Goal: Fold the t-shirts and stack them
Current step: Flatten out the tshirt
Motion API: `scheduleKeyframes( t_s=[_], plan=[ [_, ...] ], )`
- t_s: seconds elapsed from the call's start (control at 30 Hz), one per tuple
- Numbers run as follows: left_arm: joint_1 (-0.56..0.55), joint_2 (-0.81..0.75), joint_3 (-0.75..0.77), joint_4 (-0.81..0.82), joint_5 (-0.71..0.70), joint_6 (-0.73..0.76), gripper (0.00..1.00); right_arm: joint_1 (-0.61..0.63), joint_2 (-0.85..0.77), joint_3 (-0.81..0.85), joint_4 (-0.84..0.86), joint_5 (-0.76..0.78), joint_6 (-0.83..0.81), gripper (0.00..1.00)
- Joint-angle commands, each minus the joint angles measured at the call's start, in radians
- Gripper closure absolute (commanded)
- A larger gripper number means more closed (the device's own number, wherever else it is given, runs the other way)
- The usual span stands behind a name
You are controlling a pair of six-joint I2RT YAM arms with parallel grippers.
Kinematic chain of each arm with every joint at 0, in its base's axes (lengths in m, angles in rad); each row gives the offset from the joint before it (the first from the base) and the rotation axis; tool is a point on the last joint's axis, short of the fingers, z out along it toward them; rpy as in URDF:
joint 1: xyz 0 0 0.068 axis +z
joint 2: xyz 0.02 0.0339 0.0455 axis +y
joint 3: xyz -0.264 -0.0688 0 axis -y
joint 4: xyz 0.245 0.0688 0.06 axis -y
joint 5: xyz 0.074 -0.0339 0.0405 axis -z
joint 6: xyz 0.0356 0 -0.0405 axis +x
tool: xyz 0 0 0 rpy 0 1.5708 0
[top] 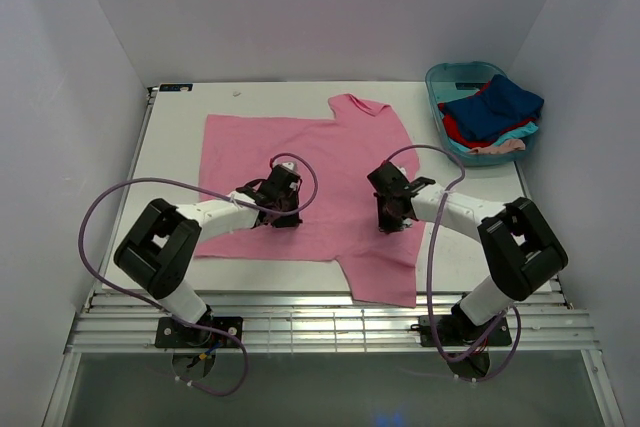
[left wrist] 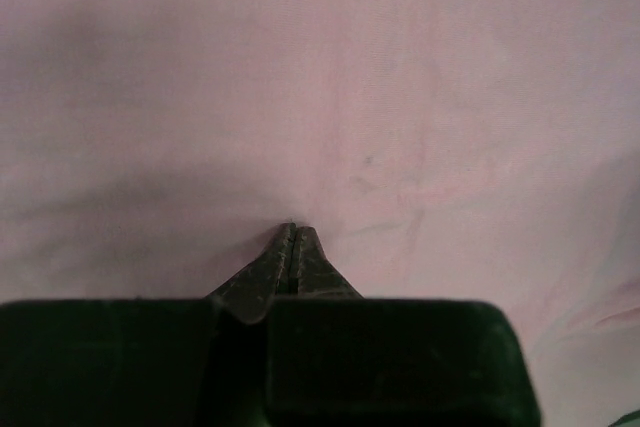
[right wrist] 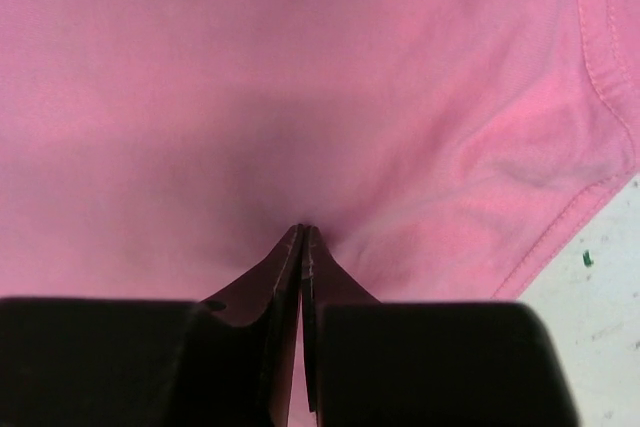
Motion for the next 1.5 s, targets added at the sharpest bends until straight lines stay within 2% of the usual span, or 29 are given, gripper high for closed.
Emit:
scheduleKeyframes(
  t_s=[0.0,0.1,0.17,0.3,0.33,0.4,0.47,0.53,0.6,0.73,0.87,1.13,1.47],
  plan=[
    [-0.027,-0.025,-0.034,-0.193,-0.003,0.004,1.00,0.013,-0.054,0.018,-0.126,0.013,0.029,0.92],
    [-0.040,-0.074,0.035,-0.220,-0.015,0.020,1.00,0.014,-0.094,0.104,-0.189,0.051,0.005,0.92],
    [-0.046,-0.102,0.083,-0.218,-0.020,0.029,1.00,0.014,-0.100,0.234,-0.203,0.086,-0.023,0.90],
    [-0.048,-0.062,0.227,-0.188,-0.016,0.052,1.00,-0.035,-0.027,0.474,-0.202,0.122,-0.113,0.65],
    [-0.050,-0.045,0.273,-0.175,-0.005,0.061,1.00,-0.052,0.033,0.518,-0.199,0.120,-0.150,0.62],
    [-0.050,0.007,0.305,-0.140,0.023,0.066,0.91,-0.110,0.131,0.647,-0.197,0.108,-0.179,0.57],
    [-0.053,0.051,0.359,-0.132,0.049,0.067,0.87,-0.144,0.194,0.724,-0.180,0.073,-0.223,0.52],
    [-0.054,0.125,0.396,-0.131,0.049,0.067,0.89,-0.187,0.300,0.836,-0.153,0.041,-0.251,0.47],
    [-0.057,0.174,0.448,-0.132,0.057,0.067,1.00,-0.224,0.375,0.963,-0.145,0.025,-0.290,0.44],
    [-0.070,0.295,0.541,-0.132,0.064,0.072,1.00,-0.272,0.599,1.175,-0.140,-0.044,-0.326,0.43],
    [-0.080,0.361,0.606,-0.141,0.066,0.076,1.00,-0.298,0.710,1.304,-0.108,-0.073,-0.360,0.43],
    [-0.089,0.410,0.641,-0.154,0.052,0.084,1.00,-0.361,0.788,1.306,0.057,-0.163,-0.363,0.51],
    [-0.109,0.435,0.605,-0.160,0.061,0.061,1.00,-0.368,0.882,1.315,0.128,-0.249,-0.362,0.59]
  ],
)
